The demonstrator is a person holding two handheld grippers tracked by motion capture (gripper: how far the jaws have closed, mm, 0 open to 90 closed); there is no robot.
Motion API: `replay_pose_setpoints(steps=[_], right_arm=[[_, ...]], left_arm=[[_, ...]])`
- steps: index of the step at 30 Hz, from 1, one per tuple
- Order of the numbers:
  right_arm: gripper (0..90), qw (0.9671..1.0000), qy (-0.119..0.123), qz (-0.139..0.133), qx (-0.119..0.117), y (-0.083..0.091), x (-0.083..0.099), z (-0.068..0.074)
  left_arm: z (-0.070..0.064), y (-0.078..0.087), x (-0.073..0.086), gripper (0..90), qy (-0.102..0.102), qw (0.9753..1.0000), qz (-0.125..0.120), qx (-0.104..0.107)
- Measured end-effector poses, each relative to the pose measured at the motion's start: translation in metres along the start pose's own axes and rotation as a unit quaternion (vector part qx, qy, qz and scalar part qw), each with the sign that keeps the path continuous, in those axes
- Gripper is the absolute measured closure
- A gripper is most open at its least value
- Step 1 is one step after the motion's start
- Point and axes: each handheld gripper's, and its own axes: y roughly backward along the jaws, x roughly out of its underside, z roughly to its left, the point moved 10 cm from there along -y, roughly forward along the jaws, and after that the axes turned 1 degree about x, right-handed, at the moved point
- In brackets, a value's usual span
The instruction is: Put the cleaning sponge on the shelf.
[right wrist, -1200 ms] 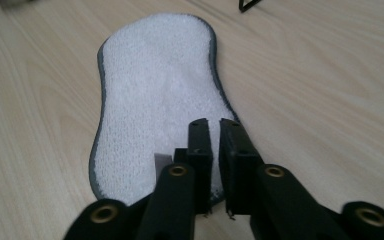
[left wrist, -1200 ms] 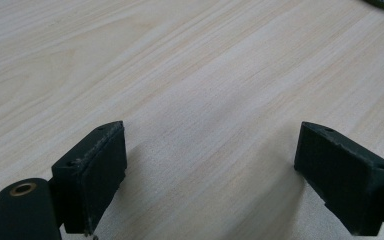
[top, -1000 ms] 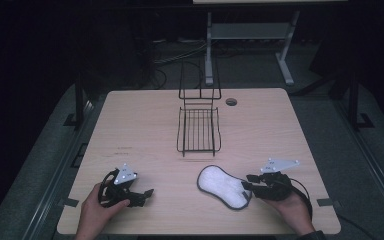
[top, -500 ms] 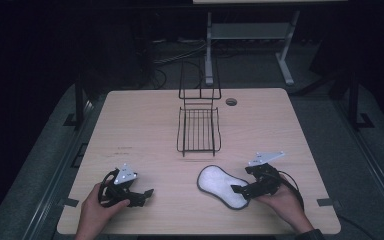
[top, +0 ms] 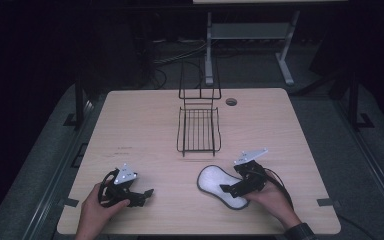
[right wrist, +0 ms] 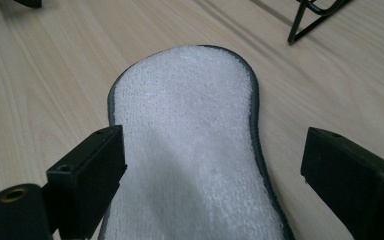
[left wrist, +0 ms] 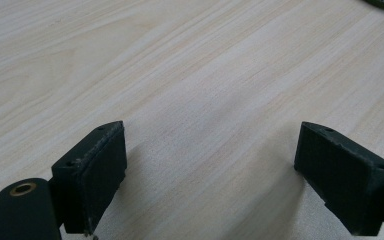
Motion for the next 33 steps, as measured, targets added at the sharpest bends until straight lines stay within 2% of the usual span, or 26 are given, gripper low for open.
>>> replay_pose_setpoints(steps=[21,33], right_arm=[[10.8,0.999,0.023,0.038,0.008,-0.022,0.009,0.007],[18.7,0.9987,0.031,0.042,-0.001,-0.021,0.01,0.011]], left_arm=[[0.0,0.0,0.0,12.5,0.0,1.0,0.0,0.0],[0.0,0.0,0.0,12.5,0.0,1.0,0.0,0.0]])
